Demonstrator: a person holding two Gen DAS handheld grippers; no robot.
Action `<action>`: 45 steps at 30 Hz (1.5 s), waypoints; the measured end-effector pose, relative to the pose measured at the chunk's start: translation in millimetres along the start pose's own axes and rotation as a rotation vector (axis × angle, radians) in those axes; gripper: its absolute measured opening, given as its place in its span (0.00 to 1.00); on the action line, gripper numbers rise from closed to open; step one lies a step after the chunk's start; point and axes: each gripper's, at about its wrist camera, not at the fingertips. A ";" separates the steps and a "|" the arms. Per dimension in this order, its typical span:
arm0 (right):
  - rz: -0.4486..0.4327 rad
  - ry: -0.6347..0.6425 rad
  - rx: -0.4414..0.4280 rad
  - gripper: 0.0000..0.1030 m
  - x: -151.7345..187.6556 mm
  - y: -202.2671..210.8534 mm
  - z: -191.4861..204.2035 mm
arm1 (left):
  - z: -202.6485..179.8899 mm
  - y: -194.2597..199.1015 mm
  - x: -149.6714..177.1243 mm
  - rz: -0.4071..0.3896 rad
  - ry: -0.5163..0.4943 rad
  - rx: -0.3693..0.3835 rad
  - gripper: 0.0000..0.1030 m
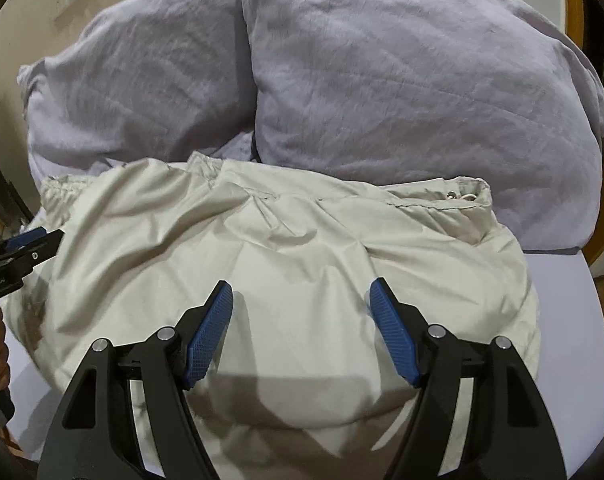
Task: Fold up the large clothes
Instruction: 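Press both open grippers on the folded jacket to flatten it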
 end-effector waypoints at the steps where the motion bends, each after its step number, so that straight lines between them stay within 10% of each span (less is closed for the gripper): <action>1: -0.002 0.004 0.012 0.71 0.5 -5.4 2.1 | 0.6 -4.5 0.1 -0.002 -0.005 -0.010 0.76; 18: -0.071 0.034 0.097 0.72 -9.4 -65.3 22.5 | 33.0 -56.6 -10.1 -0.021 0.058 -0.145 0.80; 45: -0.007 -0.082 0.046 0.74 -52.4 -66.6 33.7 | 46.6 -65.2 -19.9 -0.022 0.152 -0.129 0.84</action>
Point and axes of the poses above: each gripper's, at about its wrist camera, not at the fingertips, and y roughly against the way its jaws point, z to its left, x to its underside, and after that the axes turned 15 degrees about x, right-handed
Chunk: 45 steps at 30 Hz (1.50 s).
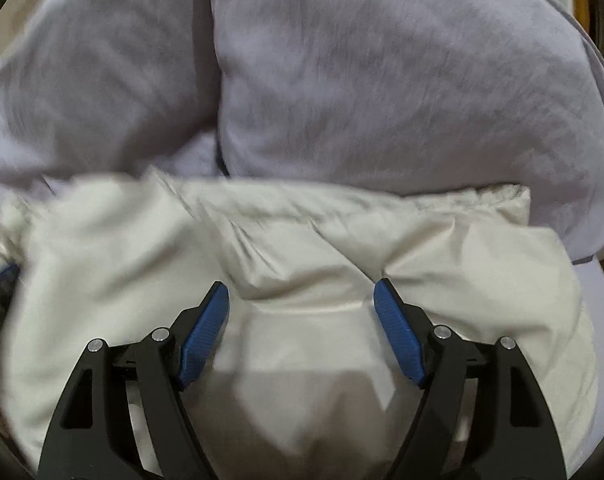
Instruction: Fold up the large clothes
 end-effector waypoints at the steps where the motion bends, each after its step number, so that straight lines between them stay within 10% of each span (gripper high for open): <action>1: -0.017 -0.012 -0.014 0.74 -4.9 7.2 1.8 | -1.7 6.4 -2.1 -0.015 0.013 0.017 0.84; 45: 0.019 0.027 0.019 0.84 -6.8 -73.5 62.9 | -20.8 -87.2 -0.8 0.030 0.018 -0.078 0.92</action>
Point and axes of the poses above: each gripper's, at about its wrist camera, not at the fingertips, and y roughly against the way its jaws point, z to its left, x to its underside, and after that the axes turned 15 degrees about x, right-handed
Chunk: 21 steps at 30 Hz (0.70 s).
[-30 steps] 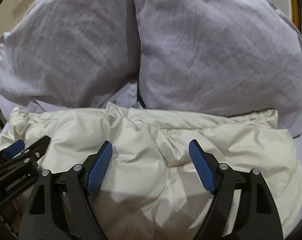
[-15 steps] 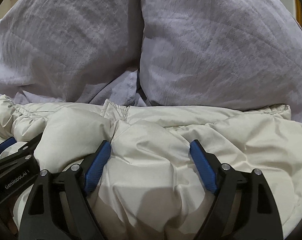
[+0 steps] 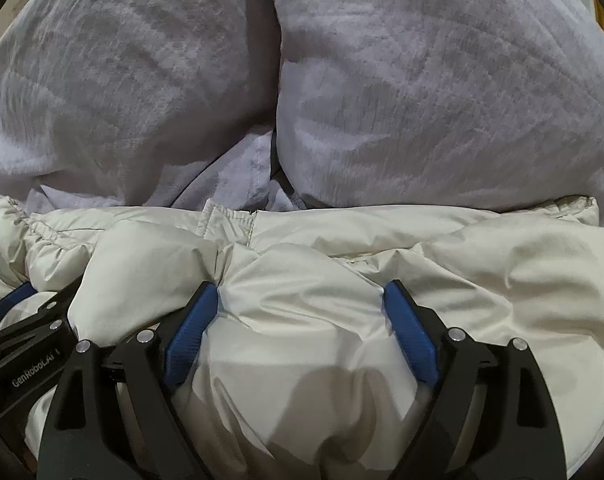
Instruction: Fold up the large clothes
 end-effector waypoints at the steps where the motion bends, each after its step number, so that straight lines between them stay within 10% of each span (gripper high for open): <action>1: 0.002 0.003 0.000 0.84 -2.3 3.6 -3.3 | 0.7 4.7 0.0 0.009 -0.002 0.002 0.92; 21: -0.044 -0.109 0.276 0.84 1.7 58.4 -138.5 | 45.4 53.5 -17.2 -0.060 -0.027 -0.117 0.92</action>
Point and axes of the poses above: each gripper's, at about its wrist camera, not at the fingertips, and y roughly against the way its jaws point, z to its left, x to its underside, and after that the axes turned 15 degrees about x, right-handed
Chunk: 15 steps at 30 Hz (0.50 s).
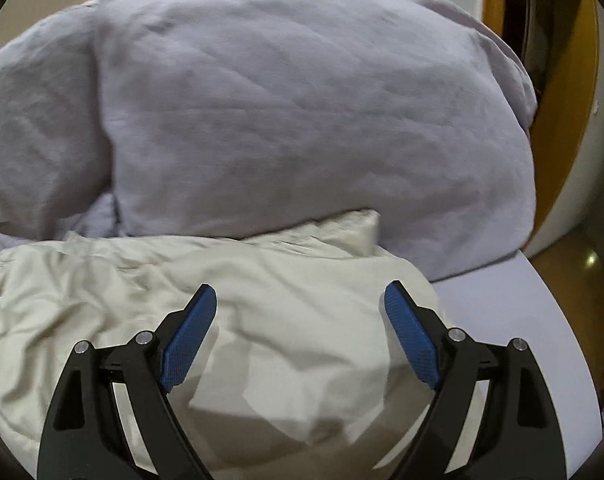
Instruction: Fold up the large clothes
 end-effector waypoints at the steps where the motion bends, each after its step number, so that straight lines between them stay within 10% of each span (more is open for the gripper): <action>1: 0.006 0.003 0.002 0.84 1.0 -3.1 0.2 | 1.0 -2.9 1.2 0.007 -0.001 -0.012 0.92; 15: 0.011 0.033 0.008 0.88 20.1 -45.3 15.9 | 14.1 -44.2 20.2 0.038 0.004 -0.077 0.93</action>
Point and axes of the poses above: each gripper's, at about its wrist camera, not at the fingertips, and y roughly against the way its jaws point, z to its left, x to its underside, and after that the axes turned 15 degrees about x, right-handed
